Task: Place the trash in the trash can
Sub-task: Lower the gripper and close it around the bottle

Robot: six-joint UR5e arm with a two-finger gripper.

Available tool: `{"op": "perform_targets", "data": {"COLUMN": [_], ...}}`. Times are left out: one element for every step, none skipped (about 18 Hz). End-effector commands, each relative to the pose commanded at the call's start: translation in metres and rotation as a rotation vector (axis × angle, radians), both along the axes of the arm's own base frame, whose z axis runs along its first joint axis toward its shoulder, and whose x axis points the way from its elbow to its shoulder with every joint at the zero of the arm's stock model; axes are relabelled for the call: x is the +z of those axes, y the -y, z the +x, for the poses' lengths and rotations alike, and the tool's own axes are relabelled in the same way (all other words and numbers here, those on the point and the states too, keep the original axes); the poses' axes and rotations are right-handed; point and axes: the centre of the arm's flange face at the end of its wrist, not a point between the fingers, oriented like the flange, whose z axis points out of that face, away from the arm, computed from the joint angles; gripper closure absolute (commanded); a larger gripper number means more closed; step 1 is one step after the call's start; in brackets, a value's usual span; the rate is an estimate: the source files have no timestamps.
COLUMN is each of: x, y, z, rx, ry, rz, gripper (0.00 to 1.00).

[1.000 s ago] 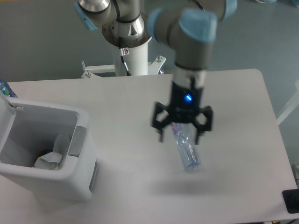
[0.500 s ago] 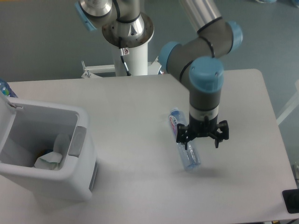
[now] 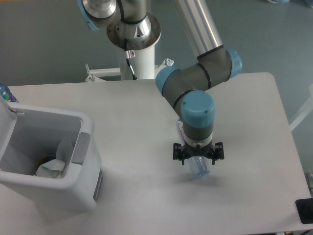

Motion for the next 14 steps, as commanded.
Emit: {"op": "perform_targets", "data": {"x": [-0.004,-0.009,-0.012,-0.018,-0.021,-0.021,-0.023,-0.025,-0.026,-0.026,-0.026,-0.026,-0.027,-0.028], "y": [-0.001,-0.003,-0.002,-0.003,-0.008,-0.007,-0.007,-0.007,-0.007,-0.007,-0.007,-0.008,-0.008,-0.009], "z": [0.001,0.003,0.002,0.003,0.007,0.007,0.007,0.007,0.007,0.007,0.007,0.008,0.008,0.007], "rx": [0.001,-0.005,-0.003,-0.006,-0.014,-0.016,-0.015,-0.017,-0.017,-0.017,-0.015,-0.017,-0.015,-0.005], "ry": [0.001,0.000,-0.004,-0.007,-0.015,-0.022,-0.025,-0.024,-0.023,-0.023,-0.024,-0.024,-0.023,-0.023], "rz": [-0.008,-0.019,-0.031,-0.050,-0.062,-0.074,-0.079,-0.084,-0.085,-0.085,-0.084,-0.084,-0.084,-0.083], "gripper": [0.00,0.00,0.00,0.00,0.00,0.01,0.03,0.04,0.06,0.09,0.11,0.14,0.16,0.18]}}
